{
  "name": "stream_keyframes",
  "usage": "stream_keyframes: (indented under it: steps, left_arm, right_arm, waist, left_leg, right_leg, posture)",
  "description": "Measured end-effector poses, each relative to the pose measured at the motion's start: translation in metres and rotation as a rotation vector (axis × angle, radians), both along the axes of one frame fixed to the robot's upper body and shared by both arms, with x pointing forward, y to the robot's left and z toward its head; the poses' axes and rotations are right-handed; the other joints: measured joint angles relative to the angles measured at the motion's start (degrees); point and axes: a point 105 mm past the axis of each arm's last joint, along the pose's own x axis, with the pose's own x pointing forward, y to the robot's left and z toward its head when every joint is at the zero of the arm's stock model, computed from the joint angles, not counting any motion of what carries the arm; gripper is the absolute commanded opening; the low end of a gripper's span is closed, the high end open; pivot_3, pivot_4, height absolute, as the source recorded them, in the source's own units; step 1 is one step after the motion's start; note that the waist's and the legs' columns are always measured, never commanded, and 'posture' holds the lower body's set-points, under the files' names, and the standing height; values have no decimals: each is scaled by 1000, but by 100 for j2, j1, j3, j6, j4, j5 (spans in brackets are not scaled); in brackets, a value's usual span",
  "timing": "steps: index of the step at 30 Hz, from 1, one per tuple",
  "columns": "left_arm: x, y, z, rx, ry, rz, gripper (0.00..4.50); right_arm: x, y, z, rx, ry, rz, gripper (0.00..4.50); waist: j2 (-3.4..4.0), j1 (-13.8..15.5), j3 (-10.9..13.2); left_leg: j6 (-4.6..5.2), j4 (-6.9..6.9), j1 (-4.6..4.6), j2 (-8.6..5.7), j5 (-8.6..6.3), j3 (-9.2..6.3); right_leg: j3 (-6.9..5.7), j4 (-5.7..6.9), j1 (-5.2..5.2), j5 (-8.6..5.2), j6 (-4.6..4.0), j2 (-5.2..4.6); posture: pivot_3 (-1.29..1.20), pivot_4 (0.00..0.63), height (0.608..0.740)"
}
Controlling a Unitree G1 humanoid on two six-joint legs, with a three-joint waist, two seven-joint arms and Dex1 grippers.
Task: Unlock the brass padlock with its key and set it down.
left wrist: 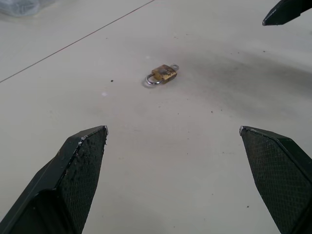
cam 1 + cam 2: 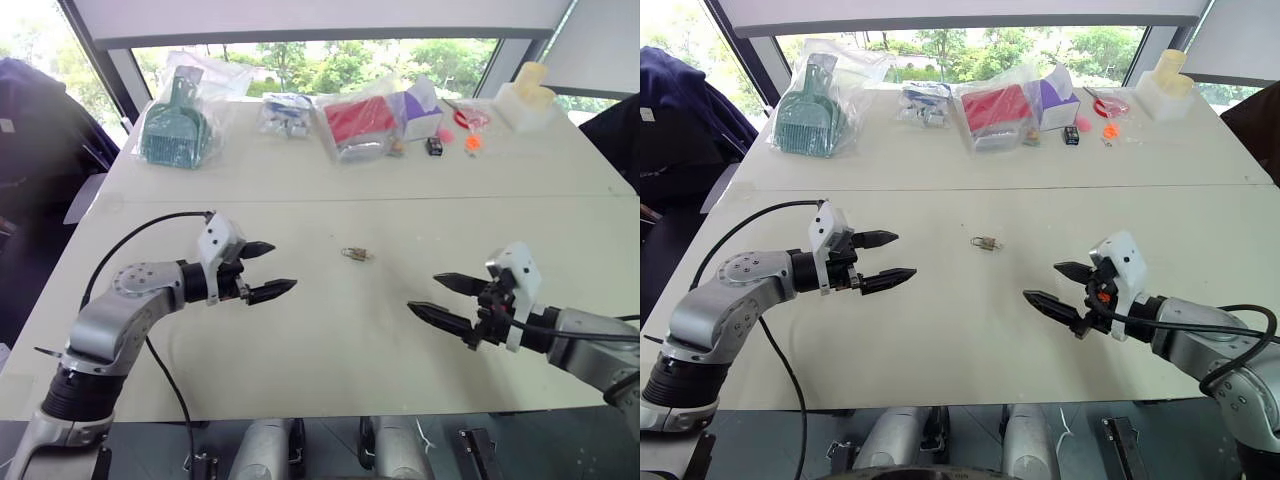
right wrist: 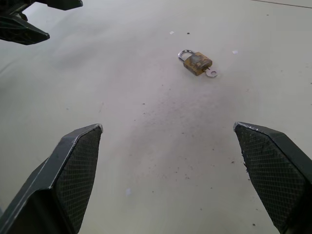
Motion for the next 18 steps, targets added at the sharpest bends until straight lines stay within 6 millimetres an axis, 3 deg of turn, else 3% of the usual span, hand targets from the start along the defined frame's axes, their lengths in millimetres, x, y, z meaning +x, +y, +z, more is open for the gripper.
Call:
stream_keyframes:
  steps: [18]
  left_arm:
    - [8, 6, 4, 51, -43, -7, 4483]
  right_arm:
    - [3, 10, -8, 10, -10, 3, 4481]
  waist:
    - [0, -4, 0]
  left_leg:
    - [-1, 0, 0, 0, 0, 0]
  right_leg:
    - [0, 1, -1, 0, 0, 0]
  posture:
    - [0, 150, 735]
